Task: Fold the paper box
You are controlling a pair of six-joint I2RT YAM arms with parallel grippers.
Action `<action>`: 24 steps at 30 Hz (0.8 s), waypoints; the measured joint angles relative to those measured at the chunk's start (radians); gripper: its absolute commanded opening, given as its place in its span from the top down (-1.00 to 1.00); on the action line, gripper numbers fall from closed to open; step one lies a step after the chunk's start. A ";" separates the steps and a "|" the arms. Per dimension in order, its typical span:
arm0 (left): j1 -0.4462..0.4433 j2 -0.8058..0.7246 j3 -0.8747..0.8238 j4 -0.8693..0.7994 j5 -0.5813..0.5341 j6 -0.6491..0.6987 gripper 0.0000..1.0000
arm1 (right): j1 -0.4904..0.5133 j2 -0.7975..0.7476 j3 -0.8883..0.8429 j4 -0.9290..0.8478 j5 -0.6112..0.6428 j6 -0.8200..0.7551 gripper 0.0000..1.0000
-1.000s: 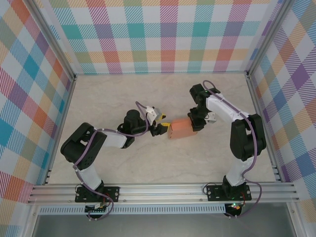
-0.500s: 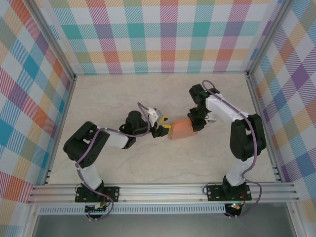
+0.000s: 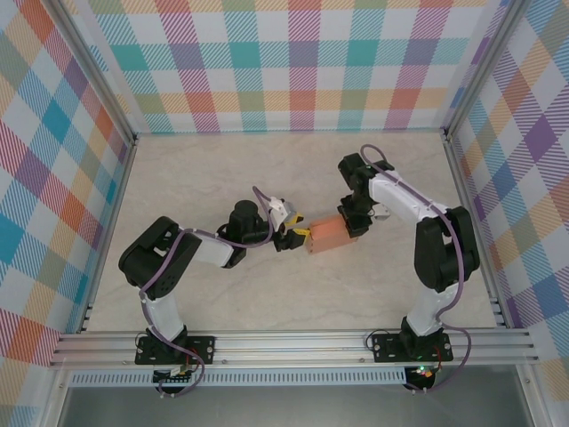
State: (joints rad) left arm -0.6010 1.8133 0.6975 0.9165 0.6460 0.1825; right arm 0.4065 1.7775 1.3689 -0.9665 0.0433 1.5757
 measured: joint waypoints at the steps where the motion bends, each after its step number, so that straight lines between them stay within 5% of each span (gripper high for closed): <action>1: 0.000 0.000 0.000 -0.008 0.001 0.006 -0.12 | 0.000 -0.003 -0.004 0.003 0.004 -0.010 0.29; 24: 0.020 -0.106 0.006 -0.053 0.053 0.021 -0.14 | 0.001 -0.003 -0.006 0.058 0.007 -0.119 0.27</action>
State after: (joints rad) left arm -0.5812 1.7073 0.7036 0.8635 0.6987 0.2031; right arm 0.4076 1.7748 1.3632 -0.9085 0.0502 1.4570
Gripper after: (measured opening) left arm 0.571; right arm 0.409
